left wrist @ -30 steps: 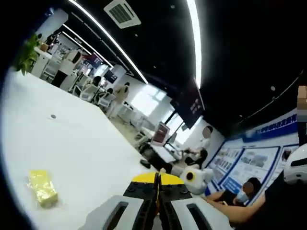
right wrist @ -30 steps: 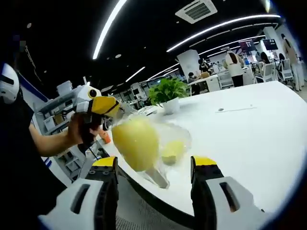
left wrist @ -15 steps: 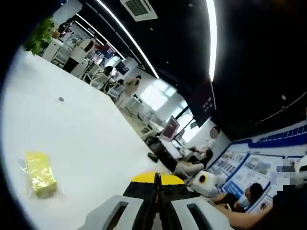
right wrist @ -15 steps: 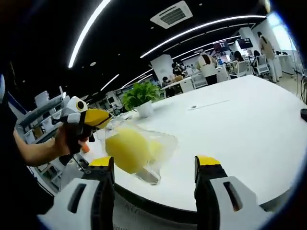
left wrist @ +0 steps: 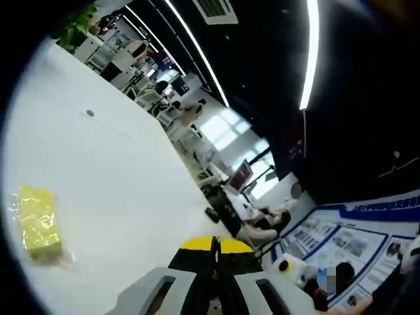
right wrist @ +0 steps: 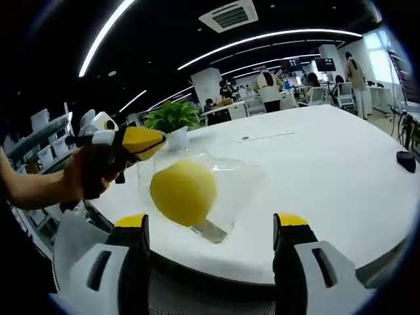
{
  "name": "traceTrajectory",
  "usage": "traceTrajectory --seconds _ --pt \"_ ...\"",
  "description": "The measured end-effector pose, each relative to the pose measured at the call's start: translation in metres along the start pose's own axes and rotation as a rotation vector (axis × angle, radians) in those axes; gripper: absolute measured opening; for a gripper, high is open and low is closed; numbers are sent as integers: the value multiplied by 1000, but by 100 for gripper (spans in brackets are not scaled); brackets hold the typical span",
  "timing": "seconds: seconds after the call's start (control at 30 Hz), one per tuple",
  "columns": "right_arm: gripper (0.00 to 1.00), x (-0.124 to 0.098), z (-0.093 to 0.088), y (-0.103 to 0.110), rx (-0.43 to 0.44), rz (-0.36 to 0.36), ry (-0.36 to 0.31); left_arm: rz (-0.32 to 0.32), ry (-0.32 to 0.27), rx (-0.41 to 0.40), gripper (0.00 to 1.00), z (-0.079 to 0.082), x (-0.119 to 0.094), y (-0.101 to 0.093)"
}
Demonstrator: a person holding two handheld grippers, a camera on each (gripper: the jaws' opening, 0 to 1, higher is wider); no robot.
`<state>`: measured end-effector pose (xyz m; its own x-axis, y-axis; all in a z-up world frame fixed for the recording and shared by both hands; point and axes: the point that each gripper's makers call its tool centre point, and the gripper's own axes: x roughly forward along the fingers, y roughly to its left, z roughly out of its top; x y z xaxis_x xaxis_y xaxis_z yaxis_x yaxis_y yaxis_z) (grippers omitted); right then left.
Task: Compare the silicone blocks by pressing each to a similar depth, holding the contact briefly, and releasing to observe deformation and rebound differences across the visible hardness samples.
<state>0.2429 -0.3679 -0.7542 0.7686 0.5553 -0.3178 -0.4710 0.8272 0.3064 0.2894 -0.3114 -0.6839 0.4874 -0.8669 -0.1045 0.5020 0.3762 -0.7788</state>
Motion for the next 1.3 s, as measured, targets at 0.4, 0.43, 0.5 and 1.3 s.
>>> traceTrajectory --seconds 0.4,0.43,0.5,1.3 --pt "74 4 -20 -6 -171 -71 94 22 -17 -93 0 -4 39 35" --pt "75 5 -22 -6 -184 -79 100 21 -18 -97 0 -3 41 36" --pt "73 6 -22 -6 -180 -72 98 25 -22 -95 0 0 46 39" --pt "80 9 -27 -17 -210 -129 132 327 15 162 0 23 47 138"
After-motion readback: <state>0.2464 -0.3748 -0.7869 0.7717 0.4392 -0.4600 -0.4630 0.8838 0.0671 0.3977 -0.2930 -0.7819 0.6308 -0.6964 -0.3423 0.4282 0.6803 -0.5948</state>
